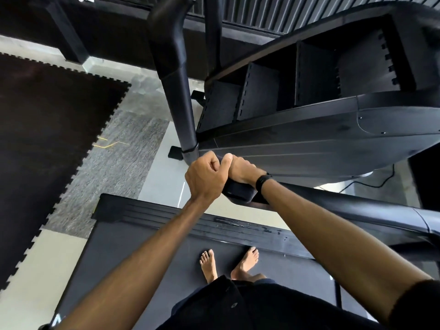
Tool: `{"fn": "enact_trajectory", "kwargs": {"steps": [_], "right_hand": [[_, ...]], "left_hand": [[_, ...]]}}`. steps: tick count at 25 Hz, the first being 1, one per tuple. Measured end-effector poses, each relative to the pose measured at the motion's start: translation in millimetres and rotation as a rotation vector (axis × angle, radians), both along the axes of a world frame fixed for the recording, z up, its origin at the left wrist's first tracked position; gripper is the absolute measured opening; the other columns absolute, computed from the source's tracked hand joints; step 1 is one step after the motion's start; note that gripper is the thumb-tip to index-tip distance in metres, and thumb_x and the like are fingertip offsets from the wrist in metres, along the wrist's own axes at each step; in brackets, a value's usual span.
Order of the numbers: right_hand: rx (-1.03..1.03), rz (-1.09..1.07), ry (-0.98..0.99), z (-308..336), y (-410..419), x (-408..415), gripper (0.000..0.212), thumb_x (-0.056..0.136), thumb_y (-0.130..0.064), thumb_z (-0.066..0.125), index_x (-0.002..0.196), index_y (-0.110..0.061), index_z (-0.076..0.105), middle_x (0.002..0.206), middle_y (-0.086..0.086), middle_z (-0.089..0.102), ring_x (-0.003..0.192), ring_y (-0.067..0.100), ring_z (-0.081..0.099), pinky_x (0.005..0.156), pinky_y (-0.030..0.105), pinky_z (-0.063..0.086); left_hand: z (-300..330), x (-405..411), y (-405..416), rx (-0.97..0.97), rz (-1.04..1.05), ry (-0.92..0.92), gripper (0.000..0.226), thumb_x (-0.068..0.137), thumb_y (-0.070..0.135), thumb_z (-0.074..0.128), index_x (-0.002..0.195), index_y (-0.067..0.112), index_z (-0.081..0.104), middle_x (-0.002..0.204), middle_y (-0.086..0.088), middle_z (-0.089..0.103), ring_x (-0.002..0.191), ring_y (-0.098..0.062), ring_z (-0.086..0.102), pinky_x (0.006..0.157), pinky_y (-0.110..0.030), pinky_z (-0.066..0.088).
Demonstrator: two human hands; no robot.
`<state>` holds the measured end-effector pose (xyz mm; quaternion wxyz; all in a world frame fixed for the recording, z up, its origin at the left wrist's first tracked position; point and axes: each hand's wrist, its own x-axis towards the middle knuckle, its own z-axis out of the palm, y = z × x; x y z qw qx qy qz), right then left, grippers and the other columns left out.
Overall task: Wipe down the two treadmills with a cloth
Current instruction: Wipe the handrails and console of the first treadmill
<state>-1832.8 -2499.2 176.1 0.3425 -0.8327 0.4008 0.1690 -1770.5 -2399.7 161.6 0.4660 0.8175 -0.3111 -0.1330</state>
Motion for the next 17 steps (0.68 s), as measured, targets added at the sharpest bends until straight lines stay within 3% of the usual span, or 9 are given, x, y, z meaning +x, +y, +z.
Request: {"fn": "enact_trajectory", "kwargs": {"steps": [3,5,7,13,17], "right_hand": [[0.192,-0.001,0.005,-7,-17,6,0.03,0.102,-0.032,0.038,0.09,-0.014,0.058,0.1,0.005,0.064,0.099,0.025,0.06,0.09,0.037,0.045],[0.278,-0.039,0.038,-5,-24,4,0.033,0.104,-0.033,0.035,0.076,-0.022,0.047,0.08,-0.008,0.05,0.077,0.009,0.049,0.078,0.025,0.037],[0.292,-0.037,0.043,-4,-26,1,0.038,0.105,-0.036,0.033,0.073,-0.018,0.045,0.072,-0.002,0.048,0.069,0.014,0.043,0.078,0.033,0.035],[0.169,0.055,0.036,1,-24,-13,0.041,0.103,-0.044,0.031,0.076,-0.021,0.051,0.093,0.008,0.059,0.091,0.029,0.054,0.086,0.042,0.038],[0.085,-0.031,0.041,-1,-24,-45,0.043,0.092,-0.061,0.044,0.102,-0.021,0.057,0.103,0.006,0.061,0.096,0.029,0.056,0.083,0.04,0.04]], "left_hand": [[0,-1,0,0.017,-0.014,0.012,0.039,0.091,0.038,0.064,0.065,0.014,0.048,0.052,0.011,0.044,0.053,-0.008,0.046,0.053,-0.021,0.031],[1,-3,1,0.029,-0.039,0.009,0.037,0.091,0.036,0.065,0.067,0.012,0.051,0.052,0.01,0.045,0.055,-0.009,0.047,0.054,-0.022,0.033],[1,-2,2,0.028,-0.06,0.01,0.034,0.09,0.036,0.064,0.068,0.012,0.053,0.054,0.01,0.048,0.057,-0.011,0.049,0.056,-0.024,0.035],[2,0,-6,-0.02,-0.069,-0.005,0.029,0.086,0.037,0.06,0.069,0.014,0.055,0.064,0.011,0.054,0.067,-0.007,0.049,0.063,-0.027,0.036],[-2,-3,-22,-0.055,-0.044,0.003,0.023,0.089,0.03,0.053,0.071,0.016,0.055,0.077,0.005,0.056,0.081,-0.017,0.048,0.079,-0.04,0.044]]}}
